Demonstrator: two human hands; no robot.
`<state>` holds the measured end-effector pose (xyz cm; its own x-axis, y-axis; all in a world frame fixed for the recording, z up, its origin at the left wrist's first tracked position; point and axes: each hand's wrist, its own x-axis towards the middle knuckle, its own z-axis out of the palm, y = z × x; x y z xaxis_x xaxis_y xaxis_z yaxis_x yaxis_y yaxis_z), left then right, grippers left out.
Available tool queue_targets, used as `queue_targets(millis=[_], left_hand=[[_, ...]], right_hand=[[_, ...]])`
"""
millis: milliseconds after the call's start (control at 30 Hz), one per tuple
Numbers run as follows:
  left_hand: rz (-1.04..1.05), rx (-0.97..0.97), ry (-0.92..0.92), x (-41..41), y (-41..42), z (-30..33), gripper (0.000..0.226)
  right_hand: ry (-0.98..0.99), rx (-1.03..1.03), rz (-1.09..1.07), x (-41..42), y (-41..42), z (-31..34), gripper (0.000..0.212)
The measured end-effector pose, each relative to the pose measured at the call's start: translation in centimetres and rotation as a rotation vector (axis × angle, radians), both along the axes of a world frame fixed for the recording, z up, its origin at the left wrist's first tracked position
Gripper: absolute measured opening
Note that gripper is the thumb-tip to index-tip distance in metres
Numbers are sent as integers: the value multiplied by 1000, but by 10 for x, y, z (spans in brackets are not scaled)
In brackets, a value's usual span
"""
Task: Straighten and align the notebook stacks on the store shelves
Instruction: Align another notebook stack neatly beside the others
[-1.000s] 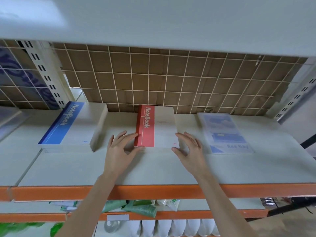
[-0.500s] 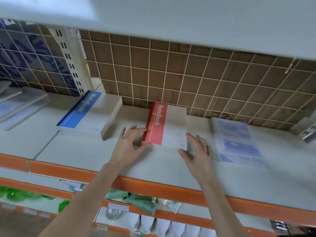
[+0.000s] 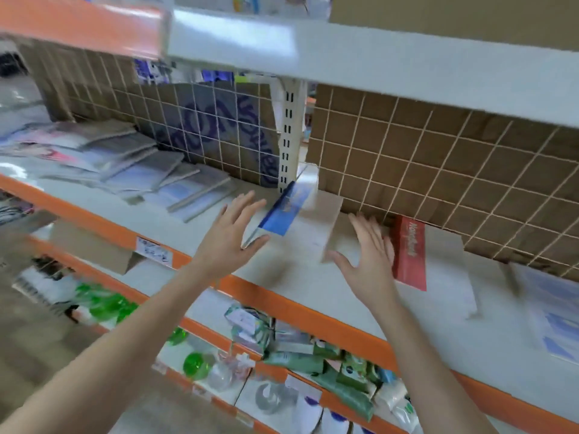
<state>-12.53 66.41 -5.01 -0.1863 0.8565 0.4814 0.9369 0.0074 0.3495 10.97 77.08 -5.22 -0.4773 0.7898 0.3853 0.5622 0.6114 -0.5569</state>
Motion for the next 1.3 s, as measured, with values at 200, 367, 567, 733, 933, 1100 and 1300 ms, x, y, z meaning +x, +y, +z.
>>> queue_targets(millis=[200,367,567,733,933,1100,1300], left_hand=[[175,-114,37,-154,-99,2,65],[322,-198,6,-269,-179,0,65],[419,-254,-89,-367,-207,4,67],[427,-226,-72,-436,-184,5,65],[392,-282,-41,-538,-143,14,67],[317,-343,22,-610,-95,26,65],[59,-389,116,-646,-59,15,67]], right_hand=[[-92,-116,86,-180,-62,-6,68],[-134,-70,192,-317,-117,0,68],[-193,-87,238,-419,-137,6,67],[-241,-28,265,-512,-114,11,69],[-221,0,288,-641,-85,22,73],[-341,-50,273,-699,-60,32,85],[-529,-136,309,-722,-52,26,96]])
